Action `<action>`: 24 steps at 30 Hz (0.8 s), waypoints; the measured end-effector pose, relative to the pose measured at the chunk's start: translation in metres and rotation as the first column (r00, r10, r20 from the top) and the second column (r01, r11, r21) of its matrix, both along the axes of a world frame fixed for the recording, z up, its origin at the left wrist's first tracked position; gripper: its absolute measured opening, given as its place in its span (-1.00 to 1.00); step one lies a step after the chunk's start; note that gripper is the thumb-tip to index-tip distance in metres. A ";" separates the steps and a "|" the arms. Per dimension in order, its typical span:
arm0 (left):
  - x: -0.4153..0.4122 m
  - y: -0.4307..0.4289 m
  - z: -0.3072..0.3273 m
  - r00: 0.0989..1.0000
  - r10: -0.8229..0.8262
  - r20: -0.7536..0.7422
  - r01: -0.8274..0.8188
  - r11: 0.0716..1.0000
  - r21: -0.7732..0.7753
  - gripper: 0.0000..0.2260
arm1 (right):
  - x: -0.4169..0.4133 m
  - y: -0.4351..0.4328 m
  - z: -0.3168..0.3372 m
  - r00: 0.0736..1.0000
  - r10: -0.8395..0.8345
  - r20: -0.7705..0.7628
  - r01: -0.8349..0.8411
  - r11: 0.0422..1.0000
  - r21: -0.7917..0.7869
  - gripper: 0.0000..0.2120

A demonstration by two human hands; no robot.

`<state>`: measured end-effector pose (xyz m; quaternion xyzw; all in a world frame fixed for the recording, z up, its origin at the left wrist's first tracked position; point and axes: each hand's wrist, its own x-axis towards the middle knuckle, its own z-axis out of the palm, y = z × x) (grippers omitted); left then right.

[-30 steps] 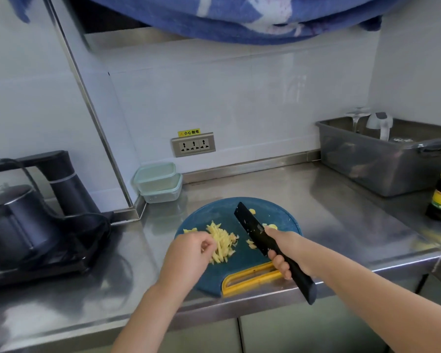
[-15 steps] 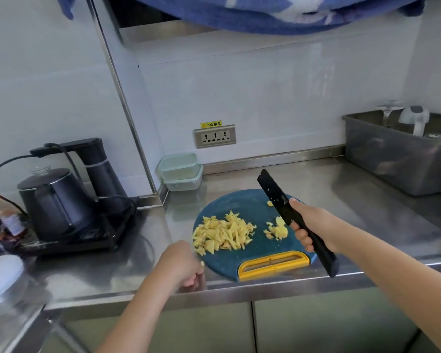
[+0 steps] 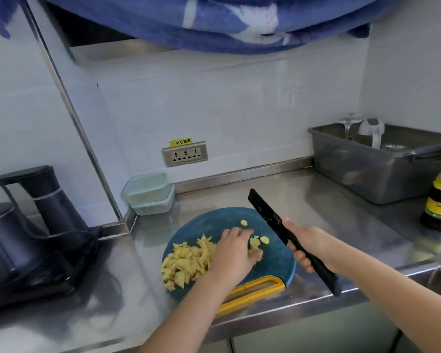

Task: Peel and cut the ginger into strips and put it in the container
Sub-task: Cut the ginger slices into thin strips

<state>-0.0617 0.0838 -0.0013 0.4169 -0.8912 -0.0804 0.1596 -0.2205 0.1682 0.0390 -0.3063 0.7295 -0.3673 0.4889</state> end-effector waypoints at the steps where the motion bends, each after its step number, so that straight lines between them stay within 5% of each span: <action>1: -0.007 -0.001 -0.005 1.000 -0.011 0.015 0.010 1.000 0.029 -0.49 | -0.001 0.000 -0.002 1.000 0.001 0.006 -0.001 1.000 0.006 -0.47; 8: -0.016 -0.009 -0.016 0.989 0.085 -0.124 -0.092 0.994 -0.051 -0.67 | -0.012 -0.006 -0.010 0.999 0.024 0.030 -0.023 1.000 -0.020 -0.47; 12: -0.004 -0.009 -0.015 0.998 0.042 -0.037 -0.046 0.990 -0.135 -0.85 | -0.013 -0.010 -0.009 0.999 0.036 0.035 -0.035 0.999 -0.037 -0.47; 16: 0.016 -0.019 -0.009 0.994 0.049 0.096 -0.023 0.968 -0.251 -0.80 | -0.014 -0.012 -0.010 0.998 0.042 0.040 -0.040 0.998 -0.047 -0.46; 20: 0.013 -0.015 -0.005 0.994 -0.106 -0.027 0.101 0.984 -0.148 -0.72 | -0.011 -0.014 -0.007 0.998 0.045 0.042 -0.043 0.998 -0.045 -0.47; 24: 0.012 -0.005 -0.010 0.950 -0.255 0.178 0.286 0.942 -0.174 -0.64 | -0.007 -0.015 -0.001 0.997 0.053 0.056 -0.050 0.997 -0.059 -0.47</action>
